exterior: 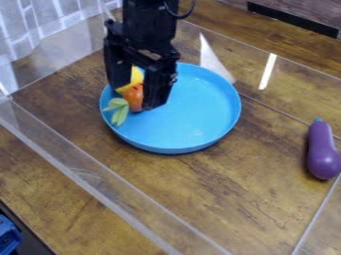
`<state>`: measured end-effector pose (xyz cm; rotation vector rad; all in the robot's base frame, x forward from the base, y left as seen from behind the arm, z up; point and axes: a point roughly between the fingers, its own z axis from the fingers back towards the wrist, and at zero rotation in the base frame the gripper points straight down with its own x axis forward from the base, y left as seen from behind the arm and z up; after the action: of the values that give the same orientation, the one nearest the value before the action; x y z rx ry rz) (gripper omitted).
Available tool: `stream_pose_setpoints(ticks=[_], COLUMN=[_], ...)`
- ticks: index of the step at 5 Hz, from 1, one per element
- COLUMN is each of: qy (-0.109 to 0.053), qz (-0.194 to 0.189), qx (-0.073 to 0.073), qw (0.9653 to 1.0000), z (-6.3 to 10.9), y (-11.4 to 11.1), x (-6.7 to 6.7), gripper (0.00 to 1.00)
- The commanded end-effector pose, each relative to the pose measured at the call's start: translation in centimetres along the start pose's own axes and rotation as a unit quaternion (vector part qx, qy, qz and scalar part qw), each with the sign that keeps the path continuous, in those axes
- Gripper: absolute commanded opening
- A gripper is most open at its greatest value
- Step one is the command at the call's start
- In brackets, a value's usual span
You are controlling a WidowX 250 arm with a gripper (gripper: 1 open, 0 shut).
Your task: Move the carrot to the right side
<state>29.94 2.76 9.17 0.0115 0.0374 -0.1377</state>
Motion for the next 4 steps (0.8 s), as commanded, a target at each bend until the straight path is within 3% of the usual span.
stream_pose_setpoints(ticks=[1, 4], qy=[-0.025, -0.044], qz=[-0.014, -0.05], qx=[0.002, 0.002], qw=[0.9996, 0.9978], z=[0.5, -0.7], y=[1.0, 2.0], x=[0.4, 1.2], gripper=[1.0, 1.0])
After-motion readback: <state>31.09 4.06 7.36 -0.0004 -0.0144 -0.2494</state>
